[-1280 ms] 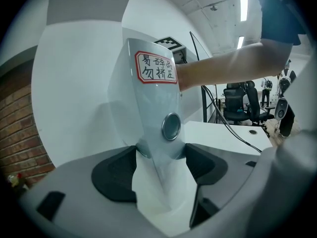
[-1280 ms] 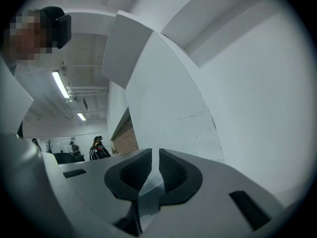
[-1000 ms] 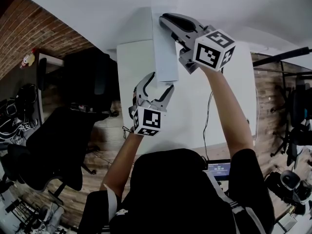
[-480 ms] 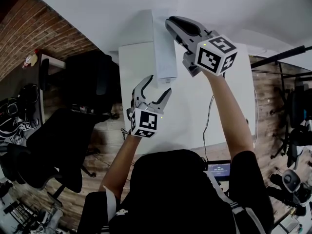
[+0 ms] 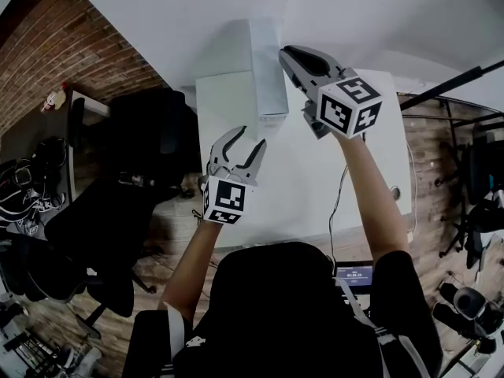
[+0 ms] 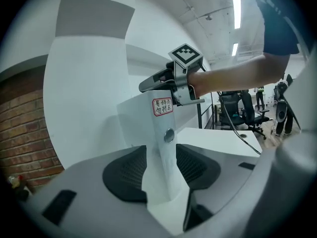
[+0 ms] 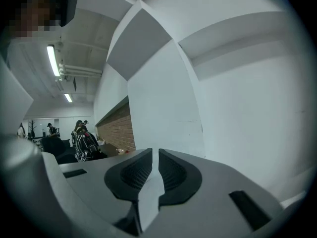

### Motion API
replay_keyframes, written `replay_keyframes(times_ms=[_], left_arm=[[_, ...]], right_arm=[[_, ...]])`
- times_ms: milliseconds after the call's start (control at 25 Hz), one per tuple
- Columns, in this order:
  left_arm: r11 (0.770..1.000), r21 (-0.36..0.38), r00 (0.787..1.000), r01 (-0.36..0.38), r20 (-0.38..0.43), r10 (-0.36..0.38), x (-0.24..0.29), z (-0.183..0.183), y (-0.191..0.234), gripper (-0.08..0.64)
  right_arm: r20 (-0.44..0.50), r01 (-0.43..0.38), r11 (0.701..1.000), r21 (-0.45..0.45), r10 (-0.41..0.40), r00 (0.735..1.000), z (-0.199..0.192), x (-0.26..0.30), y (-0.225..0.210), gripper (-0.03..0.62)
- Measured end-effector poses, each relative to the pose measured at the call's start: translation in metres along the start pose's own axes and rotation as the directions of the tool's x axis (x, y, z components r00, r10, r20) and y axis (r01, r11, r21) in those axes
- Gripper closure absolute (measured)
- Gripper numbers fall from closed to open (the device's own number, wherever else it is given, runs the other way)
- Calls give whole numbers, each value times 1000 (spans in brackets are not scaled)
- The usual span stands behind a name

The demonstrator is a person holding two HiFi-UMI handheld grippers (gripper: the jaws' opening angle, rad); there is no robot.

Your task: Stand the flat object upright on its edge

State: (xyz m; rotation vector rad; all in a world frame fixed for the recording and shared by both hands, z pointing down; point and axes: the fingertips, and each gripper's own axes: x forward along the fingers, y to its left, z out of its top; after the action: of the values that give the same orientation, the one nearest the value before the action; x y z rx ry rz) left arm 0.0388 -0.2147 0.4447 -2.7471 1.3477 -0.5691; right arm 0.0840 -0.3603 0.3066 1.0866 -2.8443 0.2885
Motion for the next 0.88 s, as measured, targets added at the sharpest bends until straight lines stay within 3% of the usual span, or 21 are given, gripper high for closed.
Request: replay_keyframes(times_ms=[200, 360, 640, 880], left_arm=[[1000, -7, 1000, 4, 29, -4, -26, 10, 1, 421], [999, 31, 994, 9, 107, -12, -50, 38, 3, 509], [998, -54, 986, 13, 167, -4, -95, 54, 6, 546], [999, -36, 983, 2, 183, 4, -125, 68, 1, 548]], right_arm=[[-23, 34, 999, -5, -34, 999, -10, -22, 23, 528], [-23, 55, 998, -11, -55, 998, -10, -42, 46, 531], [-34, 79, 997, -8, -79, 996, -18, -78, 91, 538], [-17, 106, 994, -10, -106, 994, -21, -104, 123, 540]])
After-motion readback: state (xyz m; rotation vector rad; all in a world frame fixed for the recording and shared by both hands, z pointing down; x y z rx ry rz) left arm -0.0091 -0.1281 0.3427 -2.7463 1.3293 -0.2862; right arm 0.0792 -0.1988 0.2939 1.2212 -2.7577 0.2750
